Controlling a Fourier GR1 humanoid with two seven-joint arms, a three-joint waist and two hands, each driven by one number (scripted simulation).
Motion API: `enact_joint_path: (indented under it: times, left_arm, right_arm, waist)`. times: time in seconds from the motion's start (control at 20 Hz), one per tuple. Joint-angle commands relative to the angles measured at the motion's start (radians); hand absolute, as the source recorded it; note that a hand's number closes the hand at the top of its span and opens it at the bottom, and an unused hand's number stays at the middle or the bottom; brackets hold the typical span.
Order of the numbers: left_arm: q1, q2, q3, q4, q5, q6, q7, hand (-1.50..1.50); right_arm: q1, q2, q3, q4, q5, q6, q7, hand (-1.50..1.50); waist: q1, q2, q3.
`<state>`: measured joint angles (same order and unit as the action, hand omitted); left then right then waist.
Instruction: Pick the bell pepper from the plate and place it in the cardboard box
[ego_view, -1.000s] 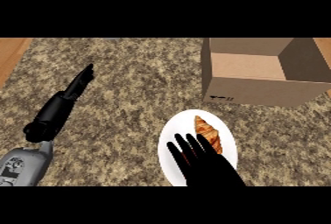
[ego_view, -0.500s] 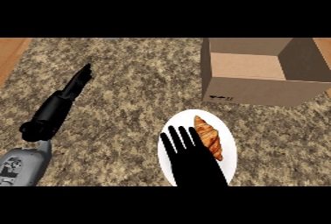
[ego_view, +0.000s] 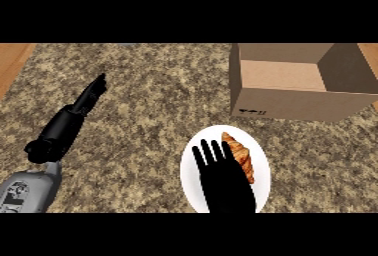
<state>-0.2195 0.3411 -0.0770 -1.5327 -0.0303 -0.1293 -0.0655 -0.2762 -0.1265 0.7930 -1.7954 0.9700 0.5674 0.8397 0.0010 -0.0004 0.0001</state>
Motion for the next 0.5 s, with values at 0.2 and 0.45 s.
enact_joint_path:
  times: [0.2,0.45]
  left_arm:
    - [-0.002,-0.033,0.039,-0.056,-0.033,-0.029,0.051,0.0]
    - [0.027,-0.059,0.041,-0.016,-0.075,-0.042,-0.024,0.0]
  right_arm:
    - [0.075,0.035,0.0,0.067,0.085,-0.049,-0.079,-1.5]
    - [0.076,-0.005,-0.081,0.105,0.084,-0.065,-0.187,-1.5]
  waist:
    - [0.0,0.0,0.0]
    - [-0.001,0.0,0.0]
